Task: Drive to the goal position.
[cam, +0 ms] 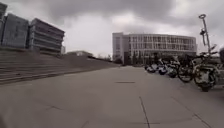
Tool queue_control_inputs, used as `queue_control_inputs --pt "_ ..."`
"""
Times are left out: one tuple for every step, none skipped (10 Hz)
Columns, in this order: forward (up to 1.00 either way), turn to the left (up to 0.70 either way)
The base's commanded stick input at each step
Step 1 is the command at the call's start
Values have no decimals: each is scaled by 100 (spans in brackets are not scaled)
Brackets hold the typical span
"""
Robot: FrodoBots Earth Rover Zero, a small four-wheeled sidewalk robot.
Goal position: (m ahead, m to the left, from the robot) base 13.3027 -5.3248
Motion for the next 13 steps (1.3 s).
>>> queue_control_inputs --pt "70 0" --pt "70 0" --pt "70 0" --pt "70 0" --pt "70 0" --pt "70 0" --pt "70 0" --pt "70 0" --pt "70 0" --pt "70 0" --pt "70 0" --pt "70 0" --pt "70 0"
